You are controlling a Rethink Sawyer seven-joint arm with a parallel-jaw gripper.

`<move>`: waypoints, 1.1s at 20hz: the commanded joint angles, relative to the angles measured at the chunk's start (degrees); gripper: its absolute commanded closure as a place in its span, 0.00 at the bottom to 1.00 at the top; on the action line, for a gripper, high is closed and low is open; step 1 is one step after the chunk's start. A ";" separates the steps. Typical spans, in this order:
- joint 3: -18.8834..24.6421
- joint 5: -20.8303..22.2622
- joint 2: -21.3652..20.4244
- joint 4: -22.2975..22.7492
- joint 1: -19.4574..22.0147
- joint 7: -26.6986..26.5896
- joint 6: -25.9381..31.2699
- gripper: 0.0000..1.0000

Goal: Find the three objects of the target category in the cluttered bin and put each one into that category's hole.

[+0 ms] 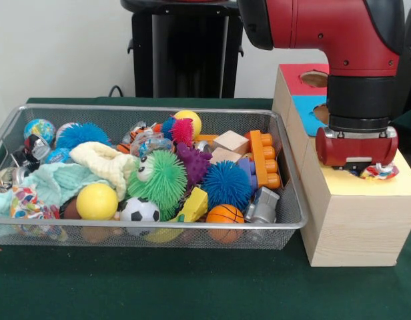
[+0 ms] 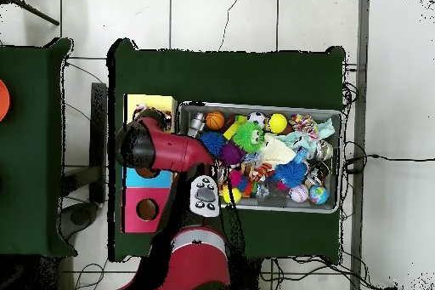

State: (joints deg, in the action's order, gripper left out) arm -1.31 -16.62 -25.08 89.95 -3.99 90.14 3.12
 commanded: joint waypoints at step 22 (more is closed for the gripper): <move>-3.31 -1.34 6.40 -0.29 -1.92 10.59 7.33 0.00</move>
State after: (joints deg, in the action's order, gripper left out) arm -3.21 -16.66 -24.72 89.37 -5.90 90.15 3.33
